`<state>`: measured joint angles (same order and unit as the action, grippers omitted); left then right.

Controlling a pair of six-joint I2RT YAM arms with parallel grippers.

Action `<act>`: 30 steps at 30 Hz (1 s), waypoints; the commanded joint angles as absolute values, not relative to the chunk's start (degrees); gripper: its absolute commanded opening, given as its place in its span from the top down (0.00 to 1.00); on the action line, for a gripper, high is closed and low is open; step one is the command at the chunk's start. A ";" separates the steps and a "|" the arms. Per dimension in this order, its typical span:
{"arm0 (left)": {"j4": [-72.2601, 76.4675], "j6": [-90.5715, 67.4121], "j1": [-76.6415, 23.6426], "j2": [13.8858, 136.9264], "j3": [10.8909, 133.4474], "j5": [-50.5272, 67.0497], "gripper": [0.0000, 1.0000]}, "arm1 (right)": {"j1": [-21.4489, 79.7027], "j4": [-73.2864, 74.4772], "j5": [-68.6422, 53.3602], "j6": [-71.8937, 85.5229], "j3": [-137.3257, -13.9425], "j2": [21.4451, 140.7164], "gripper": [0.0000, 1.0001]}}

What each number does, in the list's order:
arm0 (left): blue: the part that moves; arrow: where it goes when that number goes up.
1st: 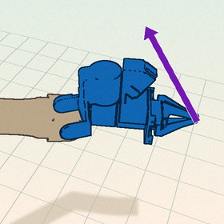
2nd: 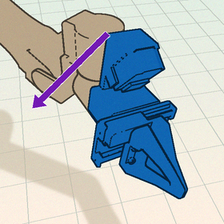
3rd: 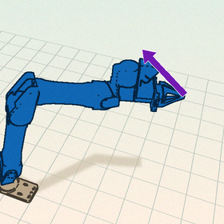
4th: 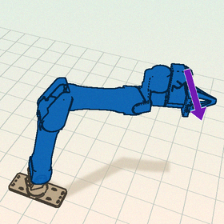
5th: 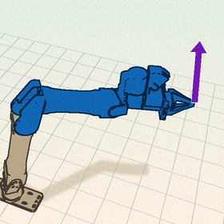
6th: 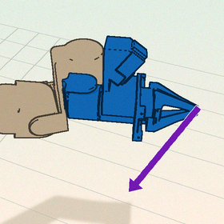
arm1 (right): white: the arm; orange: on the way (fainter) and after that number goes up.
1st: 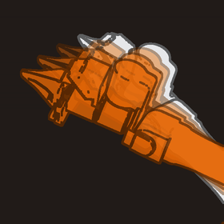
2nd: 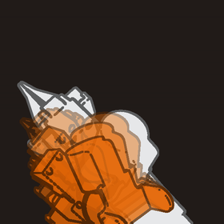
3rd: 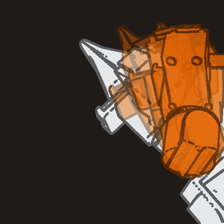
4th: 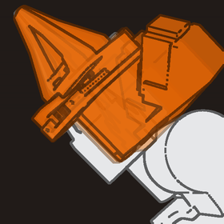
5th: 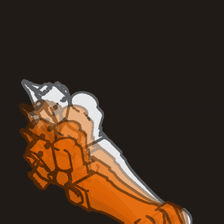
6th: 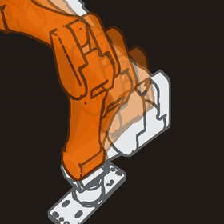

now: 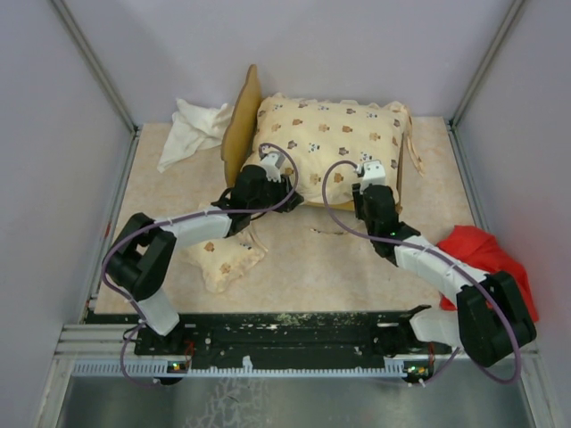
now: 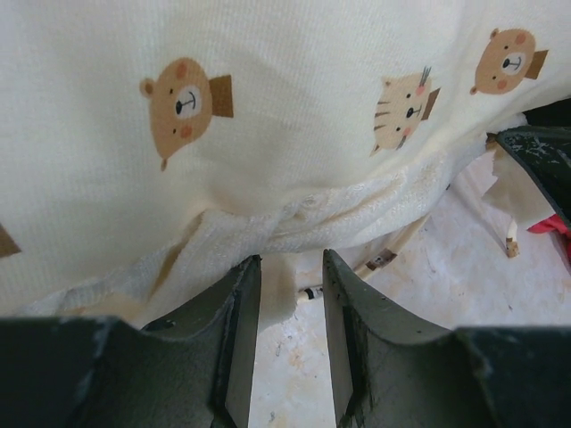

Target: Set up the pet bed

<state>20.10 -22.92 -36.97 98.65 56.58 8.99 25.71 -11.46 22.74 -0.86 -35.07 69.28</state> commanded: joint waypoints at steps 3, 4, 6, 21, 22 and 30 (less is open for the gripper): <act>20.08 -23.71 -36.65 96.77 56.25 9.41 0.60 | 24.96 -11.95 23.68 -0.14 -37.62 70.92 0.64; 20.04 -23.71 -36.65 96.77 56.22 9.46 0.60 | 24.96 -12.51 23.72 -0.31 -37.62 71.42 0.64; 19.75 -23.73 -36.65 96.77 56.09 9.46 0.60 | 24.87 -12.85 24.36 -0.62 -37.85 72.61 0.63; 18.32 -23.50 -36.36 97.05 55.52 7.87 0.60 | 23.90 -14.13 25.82 -1.89 -35.34 73.15 0.89; 18.29 -23.46 -36.31 97.03 55.58 7.83 0.60 | 23.76 -13.99 25.51 -2.38 -35.33 72.51 1.00; 18.01 -22.99 -35.87 96.36 56.15 7.78 0.60 | 23.29 -9.61 17.97 -6.83 -36.87 65.10 1.00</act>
